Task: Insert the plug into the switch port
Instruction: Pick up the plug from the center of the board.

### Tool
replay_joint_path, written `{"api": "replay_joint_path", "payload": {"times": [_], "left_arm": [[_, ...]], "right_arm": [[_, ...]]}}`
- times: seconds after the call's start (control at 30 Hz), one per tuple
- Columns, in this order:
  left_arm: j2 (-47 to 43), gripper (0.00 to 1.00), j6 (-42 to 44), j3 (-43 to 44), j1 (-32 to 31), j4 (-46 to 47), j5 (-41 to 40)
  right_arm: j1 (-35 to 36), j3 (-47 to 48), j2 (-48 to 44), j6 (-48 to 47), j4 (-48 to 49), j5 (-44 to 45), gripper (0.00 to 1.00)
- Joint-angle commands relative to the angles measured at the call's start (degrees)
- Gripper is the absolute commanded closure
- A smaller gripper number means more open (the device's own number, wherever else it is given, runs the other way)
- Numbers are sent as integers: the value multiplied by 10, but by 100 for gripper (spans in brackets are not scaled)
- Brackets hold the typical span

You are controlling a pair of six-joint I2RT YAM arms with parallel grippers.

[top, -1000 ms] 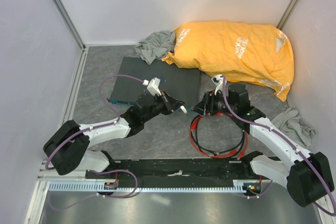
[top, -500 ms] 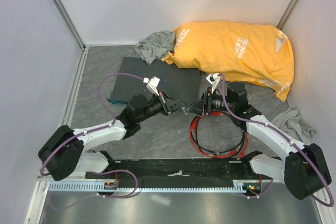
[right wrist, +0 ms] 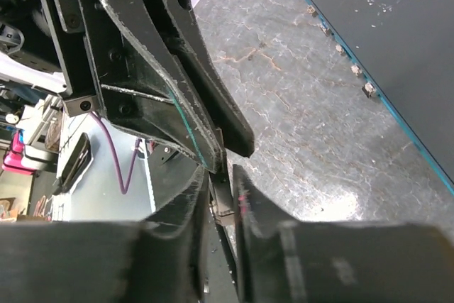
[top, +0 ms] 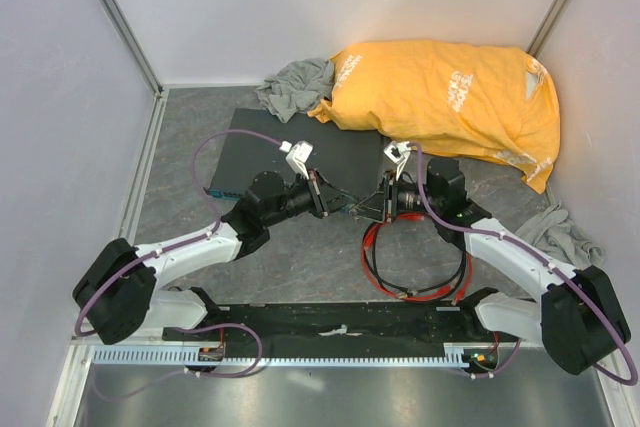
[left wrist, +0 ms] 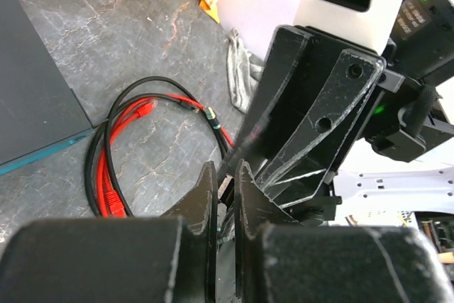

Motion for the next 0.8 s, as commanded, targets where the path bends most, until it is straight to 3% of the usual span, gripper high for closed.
{"api": "replay_joint_path", "payload": {"times": [0.0,0.13,0.37,0.53,0.77], "left_arm": [[-8,95,55,38,3,-26,8],[-55,67,106,47,2,-105,-63],[-147,40,195,56,-12,-215,-225],[-144,34,213,51,-69,-241,-272],[-86,23,215,62,-153,-246,-328]], "right_arm": [[6,2,-13,0,29,4,91],[11,-12,-28,22,30,38,100],[23,-51,-53,161,31,190,100],[48,-58,-74,224,-13,296,100],[71,-56,-73,297,-24,344,100]]}}
